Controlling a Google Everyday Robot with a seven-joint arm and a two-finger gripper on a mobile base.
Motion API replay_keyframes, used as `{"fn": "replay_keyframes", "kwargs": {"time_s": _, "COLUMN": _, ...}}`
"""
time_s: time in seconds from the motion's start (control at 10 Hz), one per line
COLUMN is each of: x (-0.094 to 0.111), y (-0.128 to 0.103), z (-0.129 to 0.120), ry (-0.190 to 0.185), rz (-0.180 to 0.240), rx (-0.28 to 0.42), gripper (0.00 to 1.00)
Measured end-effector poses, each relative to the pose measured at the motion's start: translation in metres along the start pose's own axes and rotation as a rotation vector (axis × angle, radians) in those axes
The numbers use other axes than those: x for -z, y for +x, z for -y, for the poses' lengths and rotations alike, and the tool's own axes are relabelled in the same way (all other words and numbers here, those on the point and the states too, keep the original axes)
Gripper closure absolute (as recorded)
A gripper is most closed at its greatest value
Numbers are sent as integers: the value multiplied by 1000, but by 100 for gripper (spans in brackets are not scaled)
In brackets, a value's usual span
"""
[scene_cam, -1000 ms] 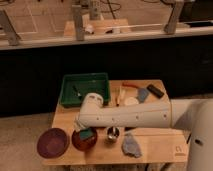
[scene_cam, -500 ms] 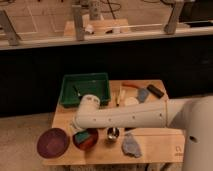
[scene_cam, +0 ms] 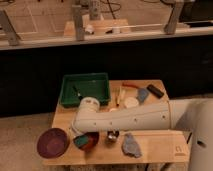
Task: Wipe red bowl with sponge
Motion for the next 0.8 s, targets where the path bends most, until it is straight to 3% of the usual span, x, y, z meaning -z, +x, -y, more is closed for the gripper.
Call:
{"fn": "replay_keyframes", "kwargs": {"time_s": 0.4, "x": 6, "y": -17, "z": -26, "ry": -45, "rz": -6, "rx": -58, "gripper": 100}}
{"fn": "replay_keyframes", "kwargs": {"time_s": 0.8, "x": 8, "y": -9, "z": -47, "ry": -81, "rz": -32, "rx": -72, "gripper": 100}}
